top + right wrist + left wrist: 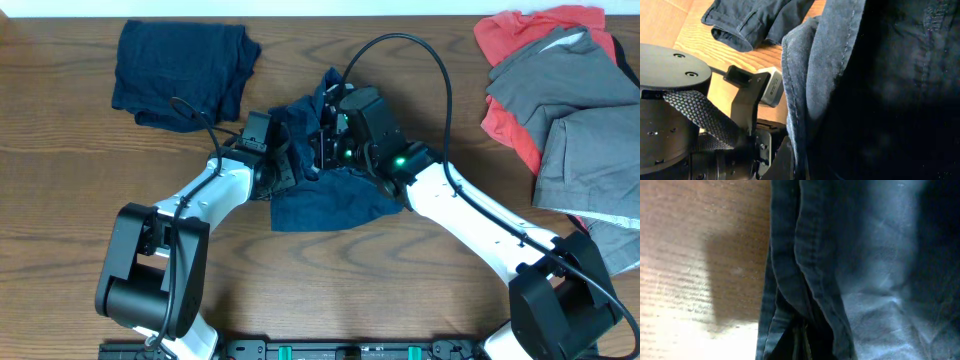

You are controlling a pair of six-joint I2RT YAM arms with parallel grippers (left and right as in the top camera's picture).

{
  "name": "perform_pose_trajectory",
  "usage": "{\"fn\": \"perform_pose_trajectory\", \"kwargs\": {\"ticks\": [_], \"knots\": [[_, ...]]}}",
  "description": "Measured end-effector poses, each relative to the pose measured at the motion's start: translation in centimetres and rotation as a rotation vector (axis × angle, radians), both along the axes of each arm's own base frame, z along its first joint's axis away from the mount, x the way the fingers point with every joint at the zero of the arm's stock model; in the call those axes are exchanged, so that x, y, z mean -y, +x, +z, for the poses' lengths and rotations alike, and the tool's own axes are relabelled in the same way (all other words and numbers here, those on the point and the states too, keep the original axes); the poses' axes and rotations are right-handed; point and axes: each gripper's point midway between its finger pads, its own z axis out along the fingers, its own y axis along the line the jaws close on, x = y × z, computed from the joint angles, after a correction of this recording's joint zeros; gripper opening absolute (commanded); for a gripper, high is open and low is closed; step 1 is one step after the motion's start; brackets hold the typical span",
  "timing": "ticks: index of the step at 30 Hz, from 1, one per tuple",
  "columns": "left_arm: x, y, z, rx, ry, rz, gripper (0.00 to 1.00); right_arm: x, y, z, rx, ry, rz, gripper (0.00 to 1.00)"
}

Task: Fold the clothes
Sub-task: 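Fold the right end leftward over the middle with the right gripper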

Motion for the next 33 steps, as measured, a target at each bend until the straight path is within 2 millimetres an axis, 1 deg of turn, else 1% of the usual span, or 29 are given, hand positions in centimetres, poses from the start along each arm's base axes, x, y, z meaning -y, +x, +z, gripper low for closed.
{"fn": "perform_pose_trajectory", "kwargs": {"ticks": [3,8,17,19,22,24,25,26,27,29,30,31,32,33], "knots": [[-0.2,0.0,0.8,0.012,-0.005,0.008,0.06,0.0,0.0,0.0,-0.001,0.001,-0.004,0.01],[-0.9,0.4,4.3,0.084,-0.025,0.029,0.06,0.0,0.1,0.0,-0.001,0.003,-0.006,0.01],[-3.2,-0.5,7.6,0.112,-0.030,0.084,0.06,-0.1,0.1,0.1,-0.001,0.009,-0.010,0.01],[-3.5,-0.5,8.7,0.139,-0.036,0.094,0.06,-0.2,0.2,0.3,0.006,0.015,-0.010,0.01],[-4.0,-0.5,10.5,0.187,-0.047,0.109,0.06,-0.7,0.4,0.7,0.032,0.029,-0.007,0.01],[-4.4,-0.4,11.7,0.222,-0.054,0.119,0.06,-1.8,0.3,0.7,0.048,0.041,0.008,0.01],[-4.5,-0.4,12.2,0.236,-0.058,0.124,0.06,-2.6,0.1,0.4,0.048,0.046,0.021,0.01],[-4.6,-0.4,12.7,0.251,-0.063,0.129,0.06,-3.1,-0.1,0.0,0.048,0.047,0.032,0.05],[-4.6,-0.5,13.1,0.261,-0.066,0.132,0.06,-3.8,-0.4,-0.5,0.044,0.050,0.043,0.18],[-4.7,-0.5,13.5,0.273,-0.070,0.135,0.06,-5.3,-0.9,-1.7,0.038,0.057,0.070,0.66],[-4.7,-0.5,13.5,0.273,-0.071,0.136,0.06,-5.8,-1.1,-2.0,0.036,0.064,0.082,0.81],[-4.7,-0.5,13.5,0.272,-0.072,0.139,0.06,-6.4,-1.3,-2.3,0.034,0.067,0.097,0.91],[-4.7,-0.5,13.5,0.270,-0.071,0.142,0.06,-6.8,-1.7,-2.6,0.031,0.068,0.111,0.99],[-4.8,-0.5,13.5,0.270,-0.072,0.146,0.06,-7.1,-2.0,-2.6,0.034,0.072,0.122,0.99]]}}
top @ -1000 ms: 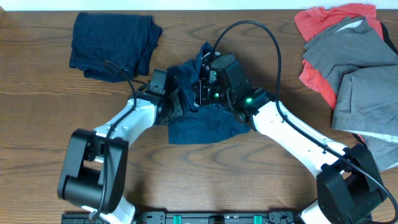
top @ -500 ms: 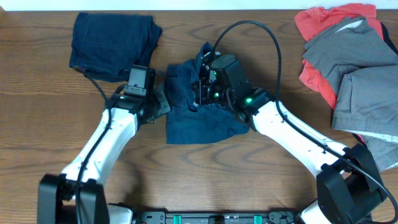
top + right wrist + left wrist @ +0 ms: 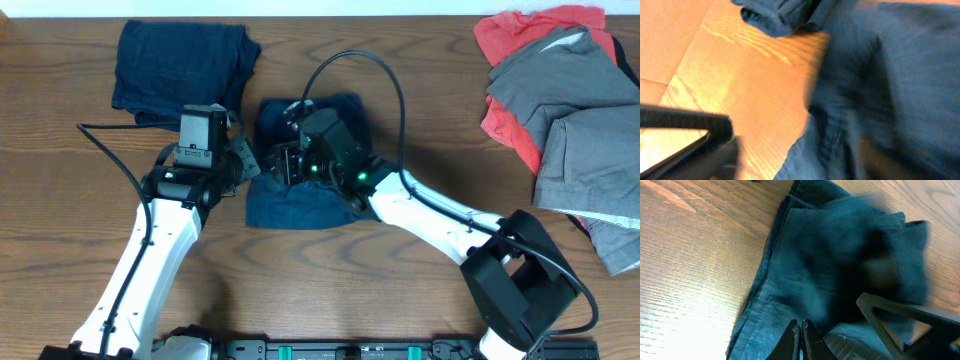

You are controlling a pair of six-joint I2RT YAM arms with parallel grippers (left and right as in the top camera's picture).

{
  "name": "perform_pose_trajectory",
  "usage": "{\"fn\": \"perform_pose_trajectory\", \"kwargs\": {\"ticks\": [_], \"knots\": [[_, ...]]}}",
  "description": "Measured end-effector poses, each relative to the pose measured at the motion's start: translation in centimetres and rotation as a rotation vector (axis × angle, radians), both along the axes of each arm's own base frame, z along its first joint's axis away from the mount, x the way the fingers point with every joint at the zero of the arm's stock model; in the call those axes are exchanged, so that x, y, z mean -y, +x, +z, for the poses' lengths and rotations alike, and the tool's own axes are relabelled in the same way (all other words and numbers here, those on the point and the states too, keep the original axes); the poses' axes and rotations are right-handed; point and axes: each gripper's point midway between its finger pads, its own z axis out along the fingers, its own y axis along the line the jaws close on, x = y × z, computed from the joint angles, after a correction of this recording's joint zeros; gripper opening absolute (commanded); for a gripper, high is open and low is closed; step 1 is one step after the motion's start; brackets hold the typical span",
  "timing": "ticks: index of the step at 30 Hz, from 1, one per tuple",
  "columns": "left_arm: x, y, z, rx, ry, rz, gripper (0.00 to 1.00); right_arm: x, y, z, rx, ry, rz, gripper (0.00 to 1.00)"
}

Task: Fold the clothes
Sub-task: 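Fold the right end leftward over the middle with the right gripper, then press the folded bundle down with the right gripper, then lift away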

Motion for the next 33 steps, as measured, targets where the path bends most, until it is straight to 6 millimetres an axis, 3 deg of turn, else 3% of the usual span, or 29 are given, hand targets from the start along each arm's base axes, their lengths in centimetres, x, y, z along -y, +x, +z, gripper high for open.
{"fn": "perform_pose_trajectory", "kwargs": {"ticks": [6,9,14,17,20,21,24,29,33], "knots": [[-1.7,0.2,-0.1,-0.007,0.002,0.057,0.06,0.3,0.2,1.6,0.028,0.026,0.026,0.99],[-2.6,0.3,-0.1,-0.010,0.002,0.083,0.06,2.4,0.7,3.9,0.039,0.032,0.006,0.99],[-3.3,0.4,-0.2,-0.012,0.006,0.104,0.06,7.4,2.1,9.4,0.115,0.045,-0.072,0.97],[-3.5,0.4,-0.4,-0.016,0.017,0.110,0.06,8.3,2.3,9.9,0.128,0.023,-0.090,0.87],[-3.8,0.4,-0.7,-0.025,0.034,0.121,0.06,7.8,2.5,8.2,0.114,-0.016,-0.084,0.60],[-4.0,0.5,-0.9,-0.028,0.043,0.127,0.06,7.4,2.6,7.1,0.103,-0.028,-0.083,0.42],[-4.3,0.4,-1.0,-0.032,0.056,0.137,0.06,6.2,3.2,4.0,0.073,-0.058,-0.083,0.03],[-4.9,0.4,-1.1,-0.033,0.075,0.154,0.06,3.3,3.5,-1.6,-0.014,-0.049,-0.103,0.01],[-5.1,0.4,-1.1,-0.033,0.085,0.161,0.06,0.5,3.3,-4.9,-0.082,0.027,-0.104,0.01]]}}
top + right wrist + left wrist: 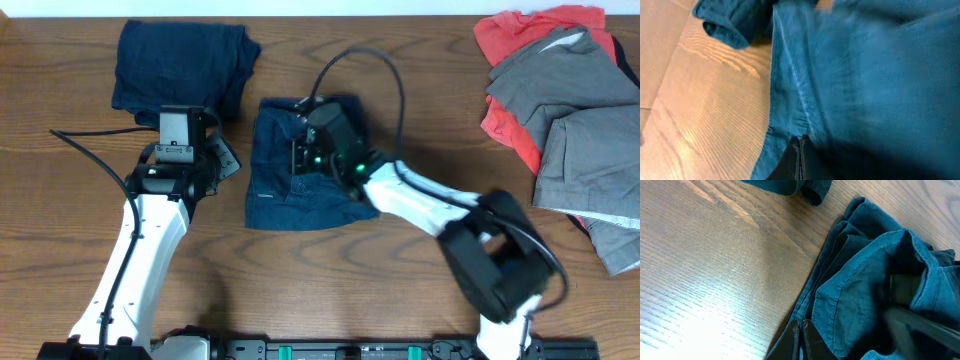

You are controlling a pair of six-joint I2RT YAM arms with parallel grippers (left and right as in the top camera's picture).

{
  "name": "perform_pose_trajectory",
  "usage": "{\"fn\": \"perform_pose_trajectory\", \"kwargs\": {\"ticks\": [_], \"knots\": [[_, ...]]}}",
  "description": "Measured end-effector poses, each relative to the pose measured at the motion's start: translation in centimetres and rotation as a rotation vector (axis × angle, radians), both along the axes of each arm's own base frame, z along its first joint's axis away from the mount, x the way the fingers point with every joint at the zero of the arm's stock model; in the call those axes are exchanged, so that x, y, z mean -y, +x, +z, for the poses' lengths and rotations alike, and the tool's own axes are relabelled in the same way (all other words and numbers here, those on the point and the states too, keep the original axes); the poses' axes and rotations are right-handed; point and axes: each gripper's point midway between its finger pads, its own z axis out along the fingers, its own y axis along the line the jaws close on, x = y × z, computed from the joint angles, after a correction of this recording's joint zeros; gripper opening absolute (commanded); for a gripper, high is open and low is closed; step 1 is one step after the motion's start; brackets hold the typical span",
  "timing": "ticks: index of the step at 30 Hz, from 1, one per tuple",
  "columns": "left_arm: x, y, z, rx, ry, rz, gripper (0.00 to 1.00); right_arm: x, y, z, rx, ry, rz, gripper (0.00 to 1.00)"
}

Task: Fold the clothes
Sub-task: 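Press the folded bundle down with the right gripper, then lift away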

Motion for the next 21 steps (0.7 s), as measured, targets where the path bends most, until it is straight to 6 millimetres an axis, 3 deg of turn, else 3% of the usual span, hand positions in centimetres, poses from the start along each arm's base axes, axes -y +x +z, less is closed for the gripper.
{"fn": "perform_pose_trajectory", "kwargs": {"ticks": [3,7,12,17,19,20,21], "knots": [[-0.1,0.0,-0.1,-0.004,0.003,0.002,0.06,-1.0,-0.6,-2.1,-0.053,0.018,0.005,0.01],[0.0,0.1,-1.0,-0.030,0.004,0.002,0.06,-1.3,-1.0,-2.9,-0.093,0.029,0.001,0.01],[0.0,0.1,-3.2,-0.095,0.009,0.002,0.06,-2.0,-1.1,-2.0,-0.074,0.068,0.037,0.01],[-0.1,-0.1,-5.3,-0.159,0.013,0.002,0.06,-3.3,-1.1,0.6,-0.014,0.083,0.135,0.02],[-0.1,-0.1,-5.7,-0.170,0.014,0.001,0.06,-3.2,-1.2,2.2,0.010,0.072,0.164,0.15],[0.0,-0.1,-5.8,-0.173,0.015,-0.003,0.06,-3.0,-1.3,3.3,0.025,0.066,0.177,0.25],[0.0,-0.1,-5.8,-0.172,0.017,-0.007,0.06,-2.6,-1.3,5.1,0.059,0.064,0.188,0.41]]}}
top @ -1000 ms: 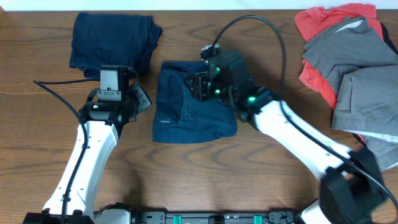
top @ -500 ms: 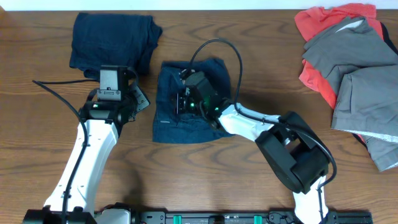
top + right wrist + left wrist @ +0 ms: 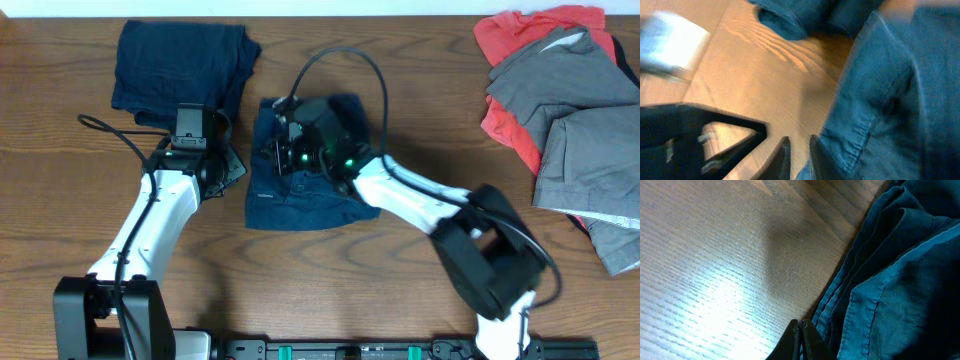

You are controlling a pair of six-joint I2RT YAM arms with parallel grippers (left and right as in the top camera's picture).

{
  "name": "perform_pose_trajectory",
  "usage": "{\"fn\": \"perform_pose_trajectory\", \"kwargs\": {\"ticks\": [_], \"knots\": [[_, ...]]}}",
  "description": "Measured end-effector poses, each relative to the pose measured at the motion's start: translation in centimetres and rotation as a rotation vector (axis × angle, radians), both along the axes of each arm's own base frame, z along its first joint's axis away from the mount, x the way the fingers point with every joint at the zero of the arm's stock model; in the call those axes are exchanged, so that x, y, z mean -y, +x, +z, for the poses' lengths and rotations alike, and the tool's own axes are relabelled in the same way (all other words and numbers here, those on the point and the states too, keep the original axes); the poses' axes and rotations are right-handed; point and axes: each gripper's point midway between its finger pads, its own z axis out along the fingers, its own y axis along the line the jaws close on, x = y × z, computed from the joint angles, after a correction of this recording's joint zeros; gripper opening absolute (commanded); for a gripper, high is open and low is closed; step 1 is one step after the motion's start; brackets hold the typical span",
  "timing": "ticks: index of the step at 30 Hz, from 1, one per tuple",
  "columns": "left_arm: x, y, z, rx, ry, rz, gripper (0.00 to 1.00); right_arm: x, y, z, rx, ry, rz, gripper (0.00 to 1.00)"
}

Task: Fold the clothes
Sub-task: 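Press the folded bundle down with the right gripper, then lift away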

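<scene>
A blue denim garment (image 3: 300, 190) lies folded in a rough rectangle at the table's middle. My left gripper (image 3: 237, 170) is shut at its left edge; in the left wrist view the tips (image 3: 801, 327) meet over the wood beside the garment's layered hem (image 3: 900, 280), with nothing seen between them. My right gripper (image 3: 270, 160) hovers over the garment's left part. Its fingers (image 3: 799, 150) stand a little apart, and the hem (image 3: 890, 100) lies just to their right.
A folded navy garment (image 3: 180, 65) lies at the back left, close to the left arm. A pile of red and grey clothes (image 3: 560, 110) fills the right side. The left gripper's dark body (image 3: 715, 130) shows near the right fingers.
My right gripper, shut over the garment then, now has its fingers apart further left at the hem. My left gripper has come in closer to the garment's left edge, still shut.
At first both grippers were buried in the bunched blue garment at the table's middle. Then the left arm stood back at the left while the right lay over the flattened cloth. The garment now lies as a folded rectangle, both grippers at its left edge.
</scene>
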Motion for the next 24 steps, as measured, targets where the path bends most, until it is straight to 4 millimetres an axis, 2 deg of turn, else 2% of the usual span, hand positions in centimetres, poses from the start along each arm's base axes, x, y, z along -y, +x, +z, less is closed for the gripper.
{"fn": "perform_pose_trajectory", "kwargs": {"ticks": [1,2,3,5,6,8,10,12,14,15,21,24], "knots": [[0.0,0.1,0.0,0.003,0.002,-0.007,0.06,0.4,-0.1,1.1,0.013,-0.002,0.005,0.53],[0.0,0.1,0.0,0.006,0.003,-0.012,0.10,1.2,0.1,3.1,0.050,-0.006,-0.001,0.58],[0.0,0.2,0.1,0.010,0.005,-0.018,0.17,2.1,0.4,5.0,0.083,-0.003,-0.014,0.63],[0.1,0.3,0.1,0.016,0.009,-0.030,0.36,4.3,1.2,8.7,0.148,-0.009,-0.062,0.65],[0.1,0.5,0.2,0.022,0.008,-0.028,0.44,5.9,1.8,10.6,0.182,-0.015,-0.104,0.64],[0.1,0.7,0.3,0.032,0.011,-0.037,0.55,8.1,2.6,12.6,0.215,-0.031,-0.163,0.58],[0.1,0.8,0.3,0.038,0.011,-0.038,0.60,10.2,3.5,13.2,0.233,-0.066,-0.218,0.39],[0.1,0.8,0.4,0.038,0.011,-0.038,0.61,11.4,4.0,12.1,0.213,-0.112,-0.244,0.19],[0.1,0.9,0.4,0.041,0.011,-0.038,0.62,11.5,4.4,9.7,0.184,-0.167,-0.242,0.04],[0.1,0.9,0.4,0.042,0.011,-0.038,0.62,11.4,4.6,8.5,0.174,-0.191,-0.234,0.01],[0.1,0.9,0.4,0.043,0.011,-0.038,0.62,9.8,5.6,-0.8,0.113,-0.331,-0.154,0.01],[0.1,0.9,0.4,0.043,0.011,-0.038,0.62,9.2,5.3,-5.1,0.111,-0.403,-0.082,0.01]]}}
